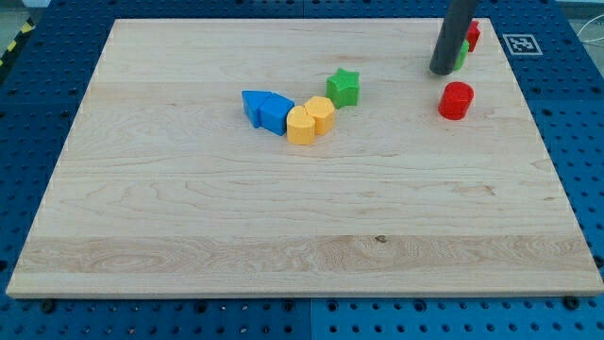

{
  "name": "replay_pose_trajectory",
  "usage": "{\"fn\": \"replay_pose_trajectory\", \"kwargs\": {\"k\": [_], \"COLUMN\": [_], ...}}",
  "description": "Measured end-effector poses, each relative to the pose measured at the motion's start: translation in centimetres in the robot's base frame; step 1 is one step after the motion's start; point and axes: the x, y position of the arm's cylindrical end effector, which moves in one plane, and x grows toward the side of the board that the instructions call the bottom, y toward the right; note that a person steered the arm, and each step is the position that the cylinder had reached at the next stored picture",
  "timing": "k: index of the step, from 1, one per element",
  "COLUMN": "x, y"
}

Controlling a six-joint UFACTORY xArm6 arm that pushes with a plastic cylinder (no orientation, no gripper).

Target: Push the green circle closer to the red star

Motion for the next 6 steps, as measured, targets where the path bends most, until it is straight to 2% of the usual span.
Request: {"fn": "replay_pose_trajectory", "kwargs": {"k": [3, 4, 5, 6], "x": [-1.2, -3.3, -4.8, -4.9], "y": [-2.6, -3.0, -2.4, 0.9]}}
